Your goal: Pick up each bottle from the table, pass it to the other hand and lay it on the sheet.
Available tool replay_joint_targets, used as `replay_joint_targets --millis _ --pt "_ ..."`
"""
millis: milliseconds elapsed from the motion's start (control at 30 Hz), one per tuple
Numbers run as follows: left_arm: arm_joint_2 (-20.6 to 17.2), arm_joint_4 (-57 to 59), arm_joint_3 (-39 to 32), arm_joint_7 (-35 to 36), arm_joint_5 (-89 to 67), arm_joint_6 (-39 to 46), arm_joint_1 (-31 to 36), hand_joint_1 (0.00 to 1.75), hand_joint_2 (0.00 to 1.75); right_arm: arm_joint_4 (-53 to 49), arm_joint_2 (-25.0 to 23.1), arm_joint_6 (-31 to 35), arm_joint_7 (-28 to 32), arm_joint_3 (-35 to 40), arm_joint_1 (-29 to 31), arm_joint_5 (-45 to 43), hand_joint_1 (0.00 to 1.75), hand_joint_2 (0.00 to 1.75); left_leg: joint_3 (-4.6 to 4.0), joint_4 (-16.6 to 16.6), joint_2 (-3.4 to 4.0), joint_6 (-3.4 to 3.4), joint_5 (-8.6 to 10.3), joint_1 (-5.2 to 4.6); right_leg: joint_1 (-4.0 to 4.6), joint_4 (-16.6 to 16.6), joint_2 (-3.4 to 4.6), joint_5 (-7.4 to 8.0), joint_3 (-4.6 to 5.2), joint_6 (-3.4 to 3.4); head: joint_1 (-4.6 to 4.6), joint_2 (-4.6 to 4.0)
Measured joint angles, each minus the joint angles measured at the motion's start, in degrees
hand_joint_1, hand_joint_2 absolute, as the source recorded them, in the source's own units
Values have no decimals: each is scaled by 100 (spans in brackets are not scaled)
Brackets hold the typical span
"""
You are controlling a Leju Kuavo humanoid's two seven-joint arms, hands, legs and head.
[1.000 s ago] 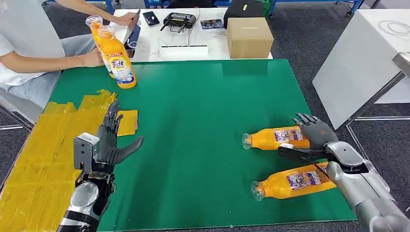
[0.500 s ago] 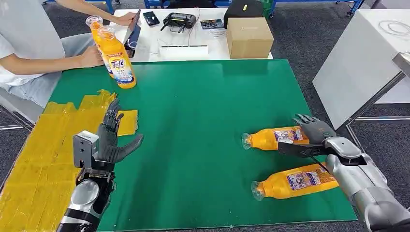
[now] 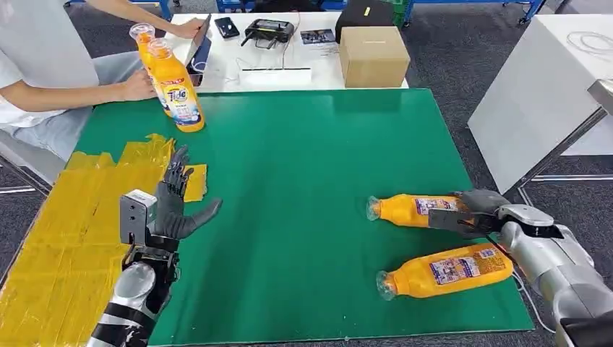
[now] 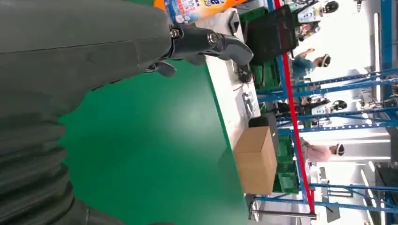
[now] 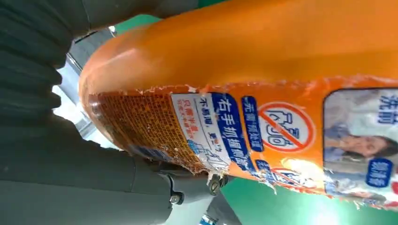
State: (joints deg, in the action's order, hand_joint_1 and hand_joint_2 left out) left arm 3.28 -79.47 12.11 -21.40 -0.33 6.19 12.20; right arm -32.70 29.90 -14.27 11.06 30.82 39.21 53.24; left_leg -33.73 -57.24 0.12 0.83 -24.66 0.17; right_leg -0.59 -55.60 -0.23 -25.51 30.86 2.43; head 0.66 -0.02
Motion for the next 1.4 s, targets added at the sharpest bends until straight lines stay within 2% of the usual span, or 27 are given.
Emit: replay_joint_targets --millis 133,200,400,533,767,967,1133,1267,1400 --pt "0 50 22 -11 9 11 3 0 175 31 17 50 0 72 20 -35 175 175 2 0 -1 1 1 0 0 0 -1 0 -4 0 -2 0" --pt "0 50 22 -11 15 48 2 0 175 33 9 307 0 98 15 -92 175 175 2 0 -1 1 1 0 0 0 0 0 -6 0 -2 0" --pt "-2 -26 22 33 13 107 -107 0 175 -116 -180 1794 -169 113 -257 -142 175 175 0 1 -2 1 1 0 3 -2 0 1 -5 1 0 0" --pt "-2 -160 22 114 -48 107 -220 0 175 -704 -505 2908 -378 -287 -708 -157 175 175 -2 2 -1 0 0 7 12 -3 -1 0 -2 0 2 0" --pt "-2 -256 20 149 -118 107 -309 0 175 -1465 -886 3220 -352 -927 -1219 -238 175 175 -10 4 -3 0 0 7 12 -3 -4 -2 1 -1 -2 0" --pt "-2 -297 57 219 -269 116 -354 0 175 -2574 -1586 3827 -77 -1761 -1823 -655 175 175 -9 4 -5 0 1 8 12 -3 -9 -2 4 -1 -2 0" --pt "-2 -297 188 258 -328 114 -365 0 175 -3377 -2169 3553 368 -2085 -2237 -1830 175 175 -9 4 -2 -1 1 9 13 -3 -7 -3 7 -3 -2 0" --pt "-4 -273 304 264 -326 100 -317 0 175 -3751 -2584 2585 757 -2140 -2481 -3120 175 175 -10 5 -1 -1 1 9 13 -2 -6 -3 8 -3 -2 0" --pt "-4 -230 455 267 -308 70 -203 0 175 -3842 -2995 2065 916 -2061 -2597 -3751 175 175 -9 5 -1 -1 1 9 13 -3 -6 -3 8 -3 -2 0"
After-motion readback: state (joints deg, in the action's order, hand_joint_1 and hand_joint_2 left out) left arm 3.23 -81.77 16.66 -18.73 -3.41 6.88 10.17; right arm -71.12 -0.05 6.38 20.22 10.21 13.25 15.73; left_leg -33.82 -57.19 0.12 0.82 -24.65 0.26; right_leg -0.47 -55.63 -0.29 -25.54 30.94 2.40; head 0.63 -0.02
